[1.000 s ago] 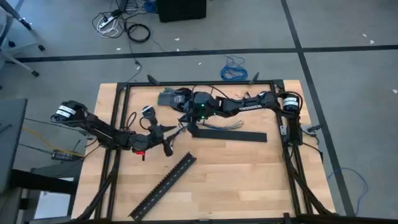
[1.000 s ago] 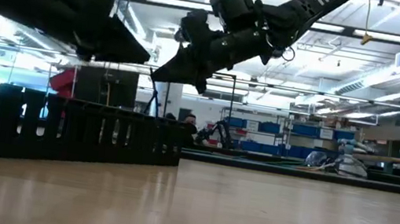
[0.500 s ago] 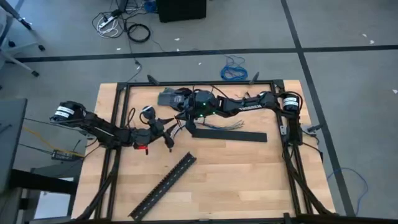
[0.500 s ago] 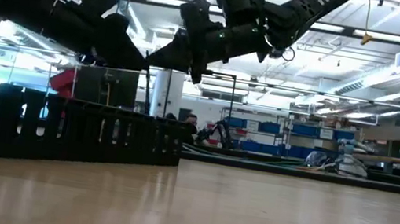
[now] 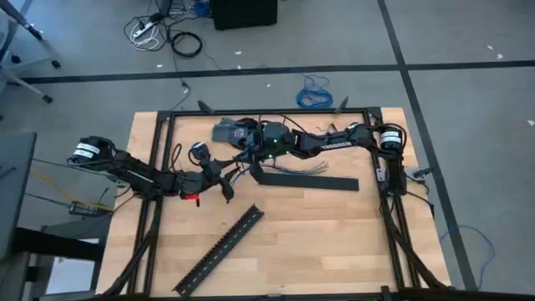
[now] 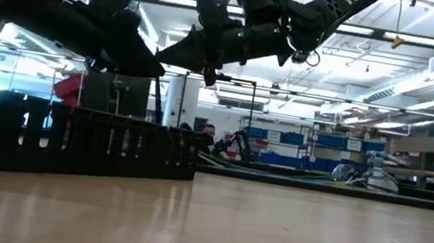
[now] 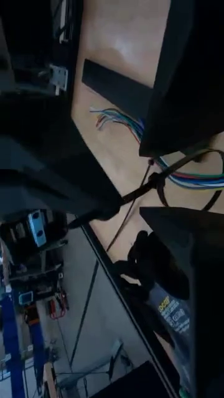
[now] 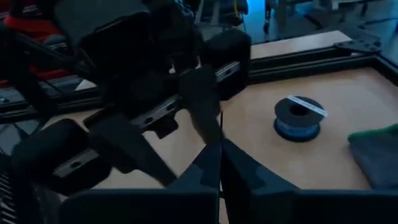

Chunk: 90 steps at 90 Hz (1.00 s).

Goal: Ziptie cables
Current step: Wrap the cable wires with the black zip tie

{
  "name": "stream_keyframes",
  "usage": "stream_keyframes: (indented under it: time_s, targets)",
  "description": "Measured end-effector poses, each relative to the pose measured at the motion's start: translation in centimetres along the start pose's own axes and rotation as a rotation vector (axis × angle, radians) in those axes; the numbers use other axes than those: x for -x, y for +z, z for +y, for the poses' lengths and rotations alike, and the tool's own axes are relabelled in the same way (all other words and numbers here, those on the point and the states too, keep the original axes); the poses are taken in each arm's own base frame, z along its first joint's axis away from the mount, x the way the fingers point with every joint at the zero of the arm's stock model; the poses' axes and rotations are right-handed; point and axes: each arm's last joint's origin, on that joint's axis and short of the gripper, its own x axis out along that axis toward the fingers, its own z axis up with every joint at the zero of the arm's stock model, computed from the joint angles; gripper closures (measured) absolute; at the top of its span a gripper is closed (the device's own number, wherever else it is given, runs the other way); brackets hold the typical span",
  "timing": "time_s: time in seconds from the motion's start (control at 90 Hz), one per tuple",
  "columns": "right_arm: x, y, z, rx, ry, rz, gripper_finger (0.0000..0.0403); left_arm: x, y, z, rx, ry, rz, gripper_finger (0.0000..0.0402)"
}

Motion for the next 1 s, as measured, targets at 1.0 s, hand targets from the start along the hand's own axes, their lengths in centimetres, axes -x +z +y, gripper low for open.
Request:
stream_keyframes:
  time_s: [1.0]
  targets:
    - [-0.12,0.47,0.23,0.024,-0.020,-0.065,0.0403,-0.01,-0.18,0.04,-0.039,0.006,0.018,0.0398]
